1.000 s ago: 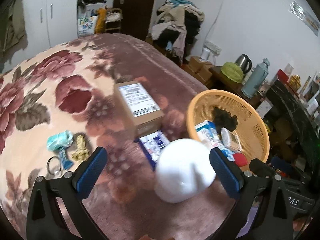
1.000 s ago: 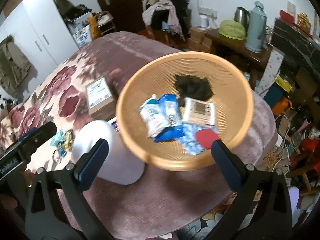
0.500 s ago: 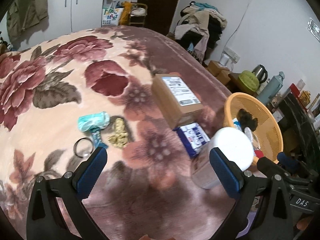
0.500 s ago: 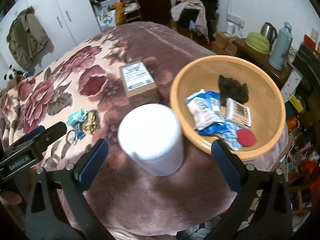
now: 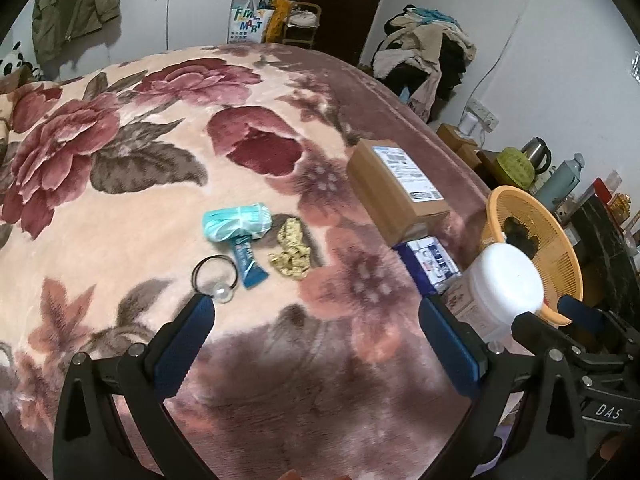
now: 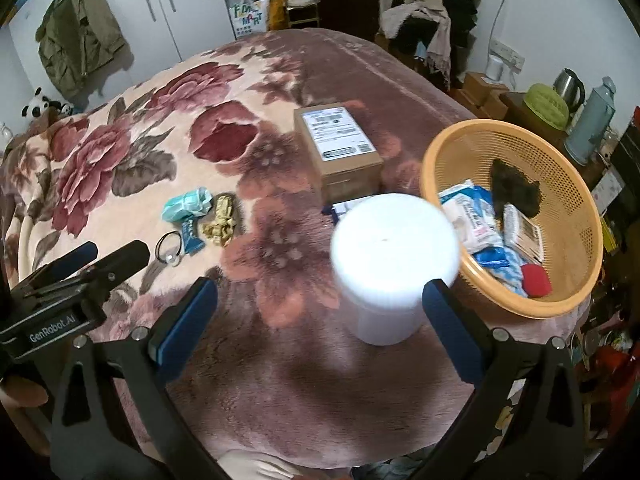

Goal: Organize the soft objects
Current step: 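Move both grippers back over the remaining items on the blanket, then grasp the black pearl hair tie with the left gripper while the right grasps the yellow tape measure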

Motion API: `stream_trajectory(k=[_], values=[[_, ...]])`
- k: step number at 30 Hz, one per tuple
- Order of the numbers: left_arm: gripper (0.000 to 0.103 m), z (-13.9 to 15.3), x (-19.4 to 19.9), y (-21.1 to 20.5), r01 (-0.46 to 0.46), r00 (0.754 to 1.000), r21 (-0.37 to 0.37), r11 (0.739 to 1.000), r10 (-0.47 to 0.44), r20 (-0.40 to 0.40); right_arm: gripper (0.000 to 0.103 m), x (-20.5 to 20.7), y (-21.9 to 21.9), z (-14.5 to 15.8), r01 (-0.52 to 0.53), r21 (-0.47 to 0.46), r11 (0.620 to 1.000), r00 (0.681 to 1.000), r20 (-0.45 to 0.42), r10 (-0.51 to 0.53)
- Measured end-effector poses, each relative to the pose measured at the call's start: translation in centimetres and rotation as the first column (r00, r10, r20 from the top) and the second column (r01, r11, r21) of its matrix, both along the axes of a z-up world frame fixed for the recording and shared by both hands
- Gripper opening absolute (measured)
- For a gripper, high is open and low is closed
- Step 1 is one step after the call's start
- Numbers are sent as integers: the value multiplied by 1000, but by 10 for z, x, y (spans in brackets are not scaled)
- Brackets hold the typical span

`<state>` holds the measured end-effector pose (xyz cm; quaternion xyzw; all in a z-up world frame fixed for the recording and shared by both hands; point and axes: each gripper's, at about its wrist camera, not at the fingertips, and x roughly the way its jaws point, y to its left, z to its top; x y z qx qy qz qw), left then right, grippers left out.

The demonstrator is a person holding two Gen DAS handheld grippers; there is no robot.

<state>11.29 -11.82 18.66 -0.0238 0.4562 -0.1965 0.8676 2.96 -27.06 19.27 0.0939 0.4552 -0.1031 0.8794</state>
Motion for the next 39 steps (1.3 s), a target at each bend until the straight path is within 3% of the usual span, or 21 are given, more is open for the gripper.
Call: stream_trajectory(k=[15,39], values=[[102,-37,9,46,-38,998,30,999,40,-45,103,19,49,-25,-61,-3,998,997,-55,61],[102,-114,31,92,-104,978,45,994,110,-178,103,44,88,-100,-105,46,993,975,-190,112]])
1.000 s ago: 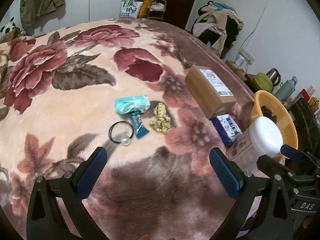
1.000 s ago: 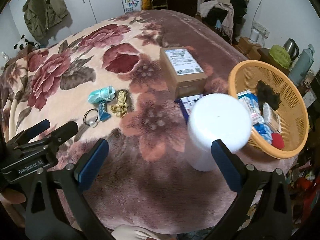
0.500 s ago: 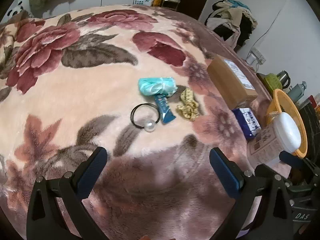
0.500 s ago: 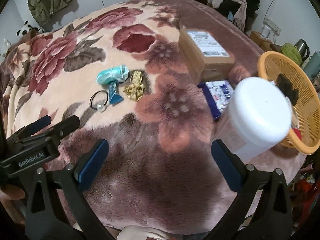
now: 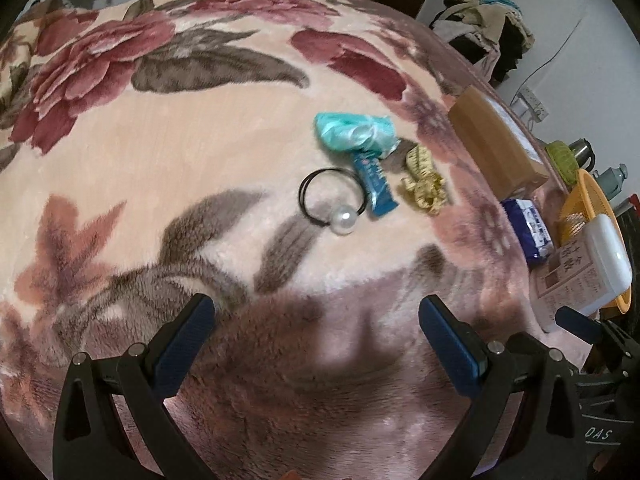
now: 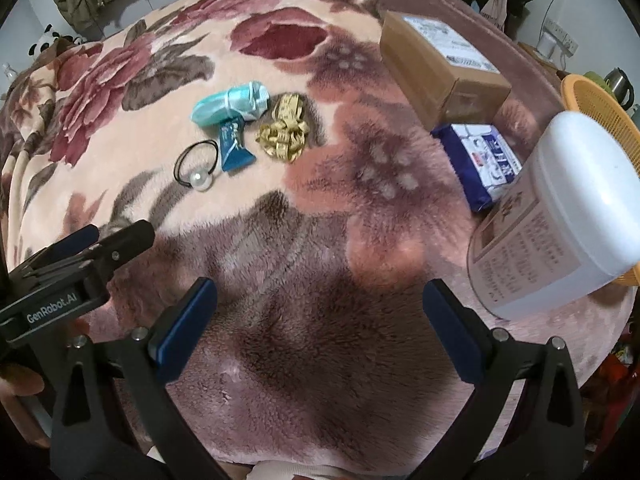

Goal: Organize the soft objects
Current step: 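Grasp the black pearl hair tie with the left gripper while the right grasps the yellow tape measure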

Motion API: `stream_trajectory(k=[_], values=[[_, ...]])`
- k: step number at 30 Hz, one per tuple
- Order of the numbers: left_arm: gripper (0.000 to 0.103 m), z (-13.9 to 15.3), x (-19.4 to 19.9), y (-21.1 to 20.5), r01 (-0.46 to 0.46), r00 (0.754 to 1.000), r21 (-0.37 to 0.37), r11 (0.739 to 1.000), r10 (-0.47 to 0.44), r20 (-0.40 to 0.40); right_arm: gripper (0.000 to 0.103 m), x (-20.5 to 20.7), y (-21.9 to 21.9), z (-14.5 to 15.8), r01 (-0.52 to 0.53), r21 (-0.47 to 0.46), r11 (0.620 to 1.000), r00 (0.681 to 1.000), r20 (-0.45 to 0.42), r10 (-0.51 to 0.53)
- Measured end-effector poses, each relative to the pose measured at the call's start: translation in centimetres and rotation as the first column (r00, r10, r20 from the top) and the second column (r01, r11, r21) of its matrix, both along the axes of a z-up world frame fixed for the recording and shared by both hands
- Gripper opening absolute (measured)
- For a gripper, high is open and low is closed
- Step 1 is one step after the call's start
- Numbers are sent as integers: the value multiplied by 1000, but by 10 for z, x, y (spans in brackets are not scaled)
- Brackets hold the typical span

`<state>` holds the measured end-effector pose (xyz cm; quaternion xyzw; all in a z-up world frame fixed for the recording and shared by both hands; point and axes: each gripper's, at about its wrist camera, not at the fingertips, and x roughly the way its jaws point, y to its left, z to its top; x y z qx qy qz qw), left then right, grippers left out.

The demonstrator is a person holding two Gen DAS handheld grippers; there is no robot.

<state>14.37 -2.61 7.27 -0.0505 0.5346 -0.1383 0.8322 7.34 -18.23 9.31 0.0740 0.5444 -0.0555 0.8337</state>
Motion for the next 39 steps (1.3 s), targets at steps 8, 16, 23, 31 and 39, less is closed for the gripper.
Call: stream_trajectory(k=[8,16,23,31,39], values=[[102,-21,12,9,-29,999,-3,1000,29,-33,103,9,4,-20,-4,12,1000,999,-34,5],[102,-31,38,1,-33,999,-3,999,33,-35,103,21,4,-35,1,30,1000,999,-50,1],[83,-29,59,-27,26,1000,5,1000,-26,14,103,27,-3,-43,16,40,999,998,-53,-14],[50,-48,75,-54,96,995,65,993,-97,6,103,31,-12,-48,24,46,999,998,-54,-21],[23,-36,74,-19,35,999,-39,999,-34,32,103,44,-14,-50,22,50,999,999,-41,-20]])
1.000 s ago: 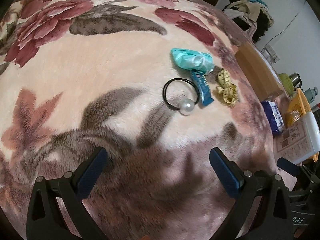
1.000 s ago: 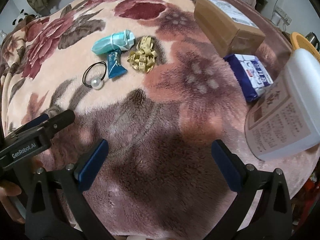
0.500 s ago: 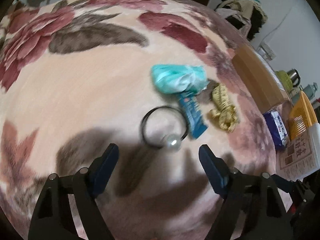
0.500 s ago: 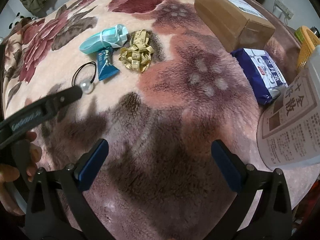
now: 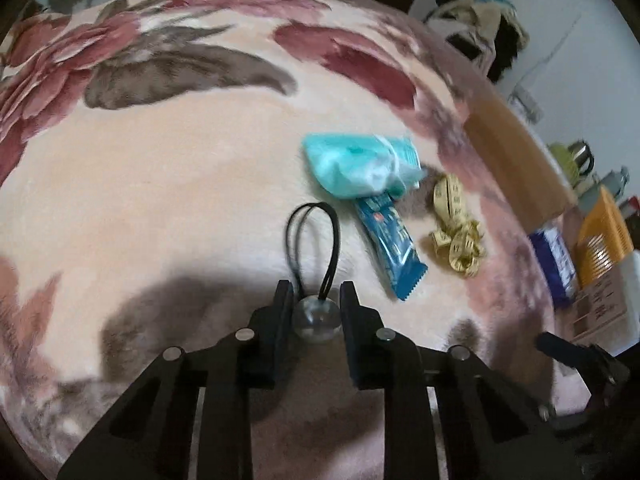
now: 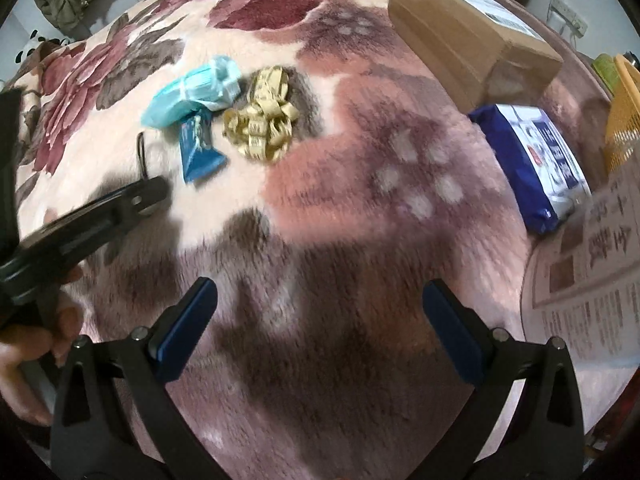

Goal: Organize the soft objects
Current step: 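Grasp the black pearl hair tie with the left gripper while the right grasps the yellow tape measure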

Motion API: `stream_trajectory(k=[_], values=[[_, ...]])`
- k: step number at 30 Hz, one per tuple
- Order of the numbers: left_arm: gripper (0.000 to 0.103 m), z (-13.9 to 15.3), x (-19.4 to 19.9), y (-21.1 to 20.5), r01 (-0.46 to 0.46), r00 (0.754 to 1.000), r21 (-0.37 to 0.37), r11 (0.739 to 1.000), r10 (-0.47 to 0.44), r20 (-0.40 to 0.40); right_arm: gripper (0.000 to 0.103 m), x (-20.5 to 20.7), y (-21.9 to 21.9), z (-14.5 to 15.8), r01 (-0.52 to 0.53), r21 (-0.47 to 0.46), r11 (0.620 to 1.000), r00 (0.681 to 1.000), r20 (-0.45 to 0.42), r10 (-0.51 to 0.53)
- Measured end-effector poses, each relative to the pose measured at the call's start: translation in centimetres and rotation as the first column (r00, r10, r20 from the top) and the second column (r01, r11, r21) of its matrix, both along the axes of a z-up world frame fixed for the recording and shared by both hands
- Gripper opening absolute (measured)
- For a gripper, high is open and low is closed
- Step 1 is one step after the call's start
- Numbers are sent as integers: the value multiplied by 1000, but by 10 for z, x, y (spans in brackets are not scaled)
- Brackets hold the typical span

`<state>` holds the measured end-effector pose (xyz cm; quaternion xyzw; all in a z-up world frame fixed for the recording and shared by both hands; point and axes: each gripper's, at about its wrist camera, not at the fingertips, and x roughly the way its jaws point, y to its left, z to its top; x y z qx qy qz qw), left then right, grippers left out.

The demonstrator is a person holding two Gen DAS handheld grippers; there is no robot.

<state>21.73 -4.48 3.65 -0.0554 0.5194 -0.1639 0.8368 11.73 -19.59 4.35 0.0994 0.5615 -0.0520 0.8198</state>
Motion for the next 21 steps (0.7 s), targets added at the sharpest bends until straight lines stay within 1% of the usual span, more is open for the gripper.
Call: stream_trajectory(k=[4,8,10,14,15,16,17,19,20,21], values=[[23,7,-4,17,-29,1000,7,1000,29,12,103,23,5,8,-12,-3,1000,999,45,12],[23,2,-4,28,-49,999,-6,999,49,-12,103,48,5,15,-3,-10,1000,996,88,4],[23,1,-4,30,-53,998,-18,998,52,-23,103,62,1,15,14,-11,1000,995,96,-13],[23,0,-5,30,-43,999,-12,999,43,-25,103,89,-5,9,58,-6,998,994,92,-57],[23,-1,-4,29,-42,999,-12,999,41,-28,101,91,-6,8,58,-4,998,994,88,-57],[23,-1,-4,29,-40,999,-12,999,40,-32,89,95,-6,4,56,8,998,995,78,-57],[23,-1,-4,29,-39,999,-13,999,38,-34,80,96,-7,1,55,17,998,996,64,-56],[24,0,-7,29,-31,999,-23,999,30,-31,49,98,-5,-6,46,13,999,999,19,-46],[32,1,-9,30,-27,999,-24,999,26,-29,38,95,-4,-6,29,7,1000,999,19,-29],[38,2,-11,30,-22,999,-27,999,21,-30,29,92,-4,-5,12,21,1000,1000,26,-13]])
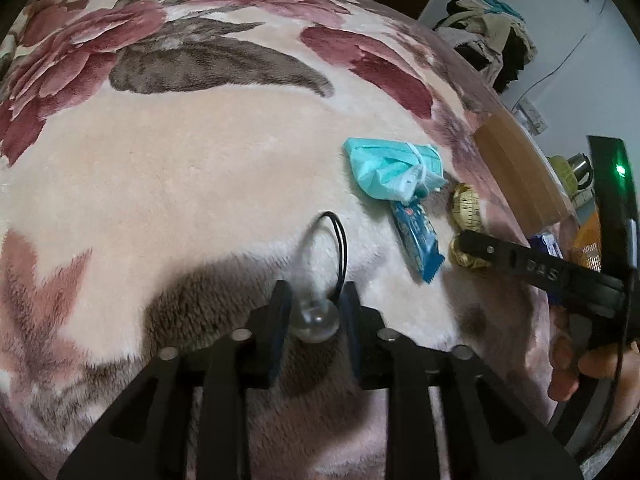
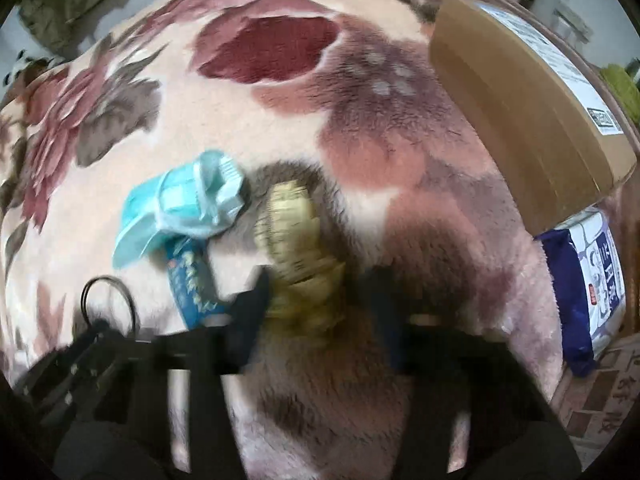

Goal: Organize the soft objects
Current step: 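Grasp the black pearl hair tie with the left gripper while the right grasps the yellow tape measure, then lift the hair tie and tape measure and carry them toward the basket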

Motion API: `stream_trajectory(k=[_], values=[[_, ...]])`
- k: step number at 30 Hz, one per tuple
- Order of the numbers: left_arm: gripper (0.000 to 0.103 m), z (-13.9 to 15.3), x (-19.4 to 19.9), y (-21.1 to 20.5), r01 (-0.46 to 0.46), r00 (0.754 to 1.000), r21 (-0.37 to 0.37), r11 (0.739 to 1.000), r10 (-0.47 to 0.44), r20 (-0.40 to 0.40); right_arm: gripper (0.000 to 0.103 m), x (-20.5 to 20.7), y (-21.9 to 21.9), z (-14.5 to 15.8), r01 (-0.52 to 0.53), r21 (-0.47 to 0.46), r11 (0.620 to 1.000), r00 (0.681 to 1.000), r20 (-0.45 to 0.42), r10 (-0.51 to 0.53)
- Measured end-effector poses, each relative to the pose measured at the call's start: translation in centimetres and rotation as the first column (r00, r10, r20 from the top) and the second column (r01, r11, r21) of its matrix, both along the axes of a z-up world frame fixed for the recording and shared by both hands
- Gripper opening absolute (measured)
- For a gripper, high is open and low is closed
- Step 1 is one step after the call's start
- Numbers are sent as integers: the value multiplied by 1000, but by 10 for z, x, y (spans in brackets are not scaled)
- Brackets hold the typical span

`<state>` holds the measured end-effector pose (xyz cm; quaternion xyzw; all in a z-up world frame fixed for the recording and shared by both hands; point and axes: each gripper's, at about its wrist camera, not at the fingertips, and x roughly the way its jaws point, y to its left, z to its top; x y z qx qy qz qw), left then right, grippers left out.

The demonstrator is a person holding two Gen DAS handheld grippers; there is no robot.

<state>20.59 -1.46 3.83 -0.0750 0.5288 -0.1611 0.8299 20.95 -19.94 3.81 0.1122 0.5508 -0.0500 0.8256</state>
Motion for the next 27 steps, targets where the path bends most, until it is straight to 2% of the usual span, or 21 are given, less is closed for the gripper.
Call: stream_trajectory(k=[2,11,13,14,15,16,17,19,22,27], values=[[52,1,-5,1,9,1000,-20,1000,-9,-1,28,-12,0,5,-12,14,1000,1000,22,12],[55,-10,-8,-3,7,1000,-16,1000,-7,-10,29,-70,5,16,-63,27,998,996,64,61],[51,-16,-7,-5,4,1000,-4,1000,-4,-20,29,-74,9,13,-71,18,997,996,57,70],[41,-18,-7,-5,1,1000,8,1000,-1,-19,29,-76,11,9,-79,13,997,996,51,78],[36,-19,-7,-4,-6,1000,24,1000,7,-19,29,-75,12,7,-83,11,996,996,45,82],[27,-19,-8,-1,-17,1000,20,1000,17,-20,29,-76,13,2,-87,13,996,996,35,86],[23,-19,-9,2,-22,999,1,1000,22,-24,30,-75,14,-1,-90,14,996,996,26,90],[23,-16,-11,9,-36,999,-29,999,35,-29,31,-73,14,-4,-92,12,996,996,17,92],[23,-9,-17,11,-33,999,-34,999,33,-20,29,-70,15,-5,-97,7,995,995,8,97],[23,3,-33,6,-16,1000,-42,999,16,-11,29,-84,15,9,-85,32,996,995,52,83]])
